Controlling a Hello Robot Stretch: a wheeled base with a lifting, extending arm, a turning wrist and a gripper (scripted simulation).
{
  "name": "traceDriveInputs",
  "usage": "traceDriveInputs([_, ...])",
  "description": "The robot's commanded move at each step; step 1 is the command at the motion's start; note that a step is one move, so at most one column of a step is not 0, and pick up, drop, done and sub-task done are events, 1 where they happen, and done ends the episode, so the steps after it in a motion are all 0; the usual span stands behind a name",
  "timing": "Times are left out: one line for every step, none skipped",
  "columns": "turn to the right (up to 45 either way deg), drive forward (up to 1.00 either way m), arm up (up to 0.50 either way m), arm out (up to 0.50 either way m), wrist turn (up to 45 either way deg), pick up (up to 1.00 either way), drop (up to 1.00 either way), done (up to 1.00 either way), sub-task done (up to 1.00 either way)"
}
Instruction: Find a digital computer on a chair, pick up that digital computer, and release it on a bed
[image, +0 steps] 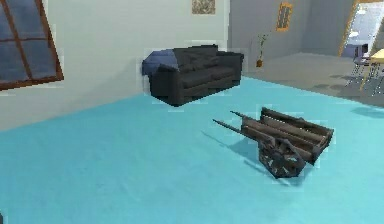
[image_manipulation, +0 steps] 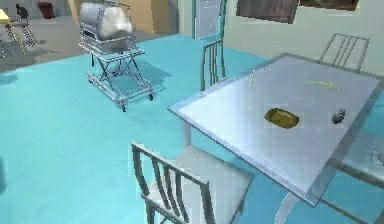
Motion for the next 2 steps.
traceDriveInputs([-3.0,0.00,0.00,0.00,0.0,0.00,0.00,0.00,0.00])
traceDriveInputs([0.0,0.20,0.00,0.00,0.0,0.00,0.00,0.00,0.00])
